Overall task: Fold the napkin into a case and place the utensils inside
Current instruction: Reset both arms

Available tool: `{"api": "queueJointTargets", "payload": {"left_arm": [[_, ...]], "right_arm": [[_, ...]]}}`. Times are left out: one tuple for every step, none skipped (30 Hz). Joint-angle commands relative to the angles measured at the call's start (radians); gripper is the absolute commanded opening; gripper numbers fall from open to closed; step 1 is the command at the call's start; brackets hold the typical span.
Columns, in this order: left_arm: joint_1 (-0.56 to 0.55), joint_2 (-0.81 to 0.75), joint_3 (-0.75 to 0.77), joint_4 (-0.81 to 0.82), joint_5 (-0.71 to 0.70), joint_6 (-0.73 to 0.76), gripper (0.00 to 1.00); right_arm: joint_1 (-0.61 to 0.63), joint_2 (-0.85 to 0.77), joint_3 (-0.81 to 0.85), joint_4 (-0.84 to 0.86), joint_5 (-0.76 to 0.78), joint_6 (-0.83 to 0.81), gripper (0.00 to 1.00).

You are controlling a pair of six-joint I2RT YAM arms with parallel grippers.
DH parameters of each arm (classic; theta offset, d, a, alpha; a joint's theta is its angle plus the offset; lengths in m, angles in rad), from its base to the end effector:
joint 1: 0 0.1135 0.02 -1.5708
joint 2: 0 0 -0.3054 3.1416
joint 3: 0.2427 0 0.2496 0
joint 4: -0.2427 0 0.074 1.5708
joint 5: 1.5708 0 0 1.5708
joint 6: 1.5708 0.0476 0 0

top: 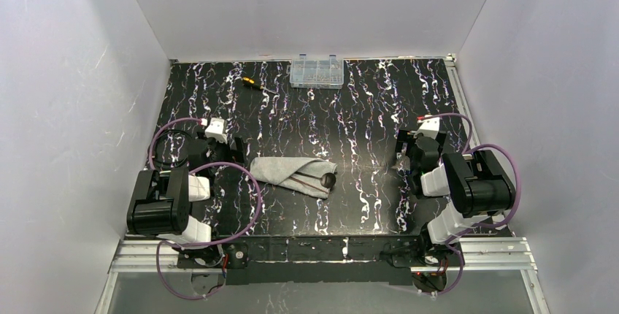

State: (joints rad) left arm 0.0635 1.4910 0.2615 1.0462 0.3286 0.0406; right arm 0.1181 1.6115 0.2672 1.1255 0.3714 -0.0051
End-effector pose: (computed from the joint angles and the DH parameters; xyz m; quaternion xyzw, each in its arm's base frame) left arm 0.2508 0.0006 0.1880 0.0959 0.7596 -0.0928 0.6365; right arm 0.2610 0.0136 0.1703 0.0681 0.7723 -0.1091 0.6221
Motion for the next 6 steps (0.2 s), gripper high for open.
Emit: {"api": "queueJointTargets", "payload": {"left_arm": [[0.003,-0.001,0.02,0.009,-0.008,0.0,0.98],[0.004,-0.001,0.022,0.006,-0.007,0.0,0.98],[0.004,-0.001,0.022,0.004,-0.008,-0.001,0.98],[0.004,-0.002,0.022,0.004,-0.007,0.001,0.98],[0.004,-0.004,0.021,0.004,-0.007,0.001,0.98],[0.004,-0.007,0.018,0.005,-0.007,0.001,0.98]], "right_arm": [[-0.002,-0.005,0.004,0.048,0.019,-0.014,0.99],[-0.002,-0.006,0.004,0.047,0.018,-0.013,0.99],[-0.002,-0.006,0.004,0.048,0.02,-0.014,0.99],[-0.002,-0.005,0.004,0.048,0.019,-0.013,0.99],[-0.003,-0.005,0.003,0.048,0.019,-0.013,0.99],[-0.002,-0.004,0.003,0.048,0.019,-0.013,0.99]]}}
